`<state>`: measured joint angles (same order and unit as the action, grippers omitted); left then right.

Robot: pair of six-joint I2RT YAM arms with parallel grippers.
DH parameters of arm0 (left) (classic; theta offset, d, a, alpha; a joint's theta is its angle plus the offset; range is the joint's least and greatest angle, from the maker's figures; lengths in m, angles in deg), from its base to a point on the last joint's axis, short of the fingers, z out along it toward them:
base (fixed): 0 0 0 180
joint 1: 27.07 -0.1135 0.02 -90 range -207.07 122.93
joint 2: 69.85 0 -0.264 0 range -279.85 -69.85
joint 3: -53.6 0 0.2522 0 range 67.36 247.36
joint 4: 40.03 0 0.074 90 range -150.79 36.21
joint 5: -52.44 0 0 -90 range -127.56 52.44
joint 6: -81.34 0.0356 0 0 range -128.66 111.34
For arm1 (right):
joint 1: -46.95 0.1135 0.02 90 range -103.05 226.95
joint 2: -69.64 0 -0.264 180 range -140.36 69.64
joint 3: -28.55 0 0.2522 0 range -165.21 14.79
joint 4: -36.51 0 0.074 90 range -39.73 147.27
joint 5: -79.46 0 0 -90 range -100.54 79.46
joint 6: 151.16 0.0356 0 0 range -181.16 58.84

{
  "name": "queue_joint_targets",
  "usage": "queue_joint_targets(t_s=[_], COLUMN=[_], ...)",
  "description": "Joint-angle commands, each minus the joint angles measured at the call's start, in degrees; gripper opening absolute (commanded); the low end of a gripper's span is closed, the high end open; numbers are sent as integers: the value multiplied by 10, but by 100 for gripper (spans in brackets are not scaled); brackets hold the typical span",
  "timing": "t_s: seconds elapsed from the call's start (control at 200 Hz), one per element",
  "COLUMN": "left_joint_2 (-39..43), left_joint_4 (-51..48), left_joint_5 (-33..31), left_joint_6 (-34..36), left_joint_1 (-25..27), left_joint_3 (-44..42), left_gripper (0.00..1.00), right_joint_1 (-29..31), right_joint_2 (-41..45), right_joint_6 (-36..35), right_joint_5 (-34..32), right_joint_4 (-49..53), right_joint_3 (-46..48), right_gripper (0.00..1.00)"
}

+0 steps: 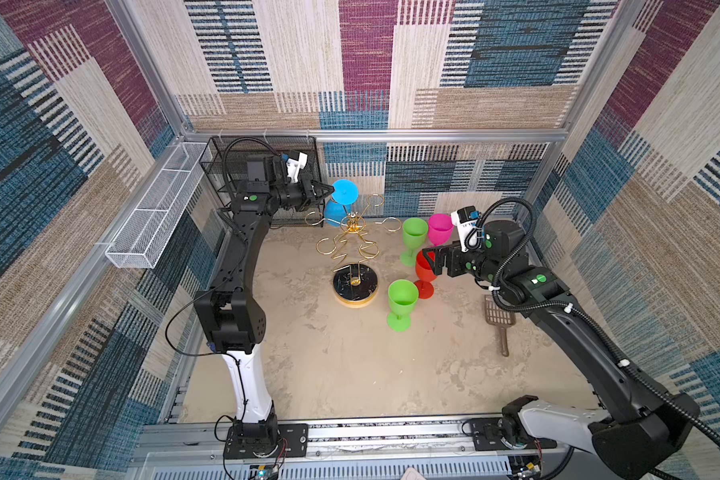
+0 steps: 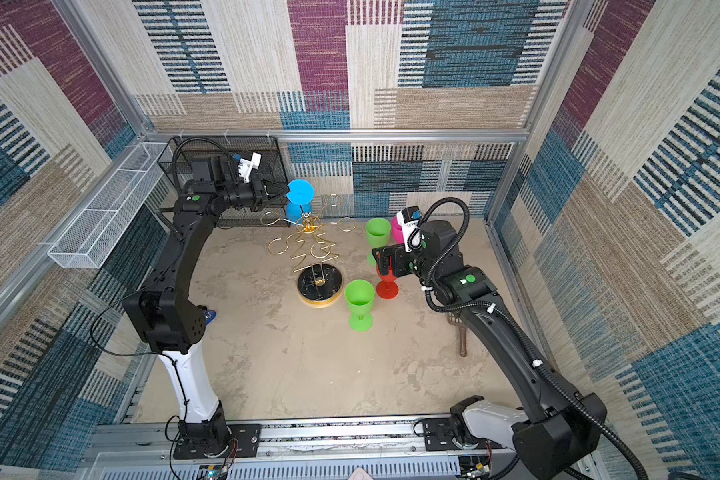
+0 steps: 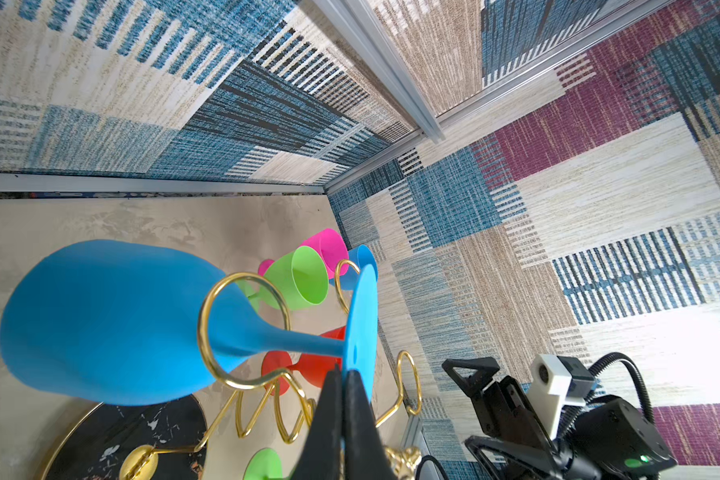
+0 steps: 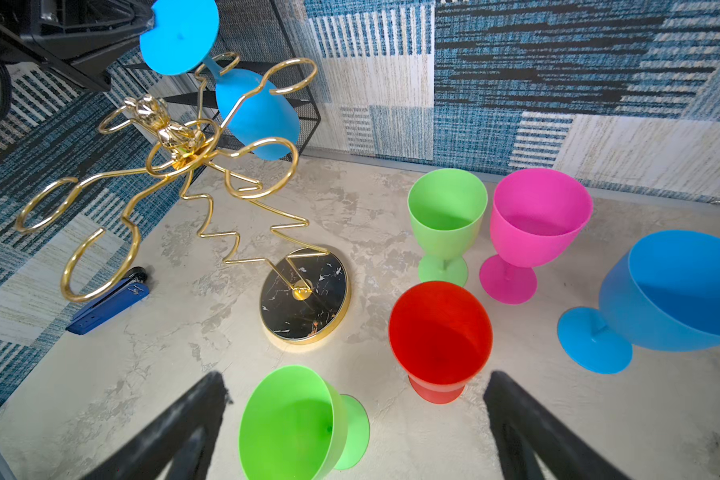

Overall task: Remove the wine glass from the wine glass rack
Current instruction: 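Close the left gripper on the blue glass foot and lift it off the rack, then raise the blue glass with the left gripper while the right gripper reaches toward it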

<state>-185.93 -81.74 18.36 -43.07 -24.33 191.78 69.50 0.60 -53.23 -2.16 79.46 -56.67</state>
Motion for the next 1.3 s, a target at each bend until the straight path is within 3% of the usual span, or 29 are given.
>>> queue_joint_targets(t_s=[0.0, 0.796, 1.297], left_joint_2=[-5, -33, -50], left_joint_4=[-22, -134, -93], left_joint_5=[16, 34, 29], left_joint_6=[22, 102, 72], left_joint_1=[0, 9, 20], left_joint_3=[20, 79, 106], left_gripper=[0, 0, 0], right_joint_1=[1, 1, 1], right_joint_2=[-1, -6, 2], right_joint_6=[4, -1, 1], right_joint_5=[1, 0, -4], right_joint_4=[-4, -7, -6], right_joint_3=[-7, -8, -2], right_gripper=[99, 99, 99])
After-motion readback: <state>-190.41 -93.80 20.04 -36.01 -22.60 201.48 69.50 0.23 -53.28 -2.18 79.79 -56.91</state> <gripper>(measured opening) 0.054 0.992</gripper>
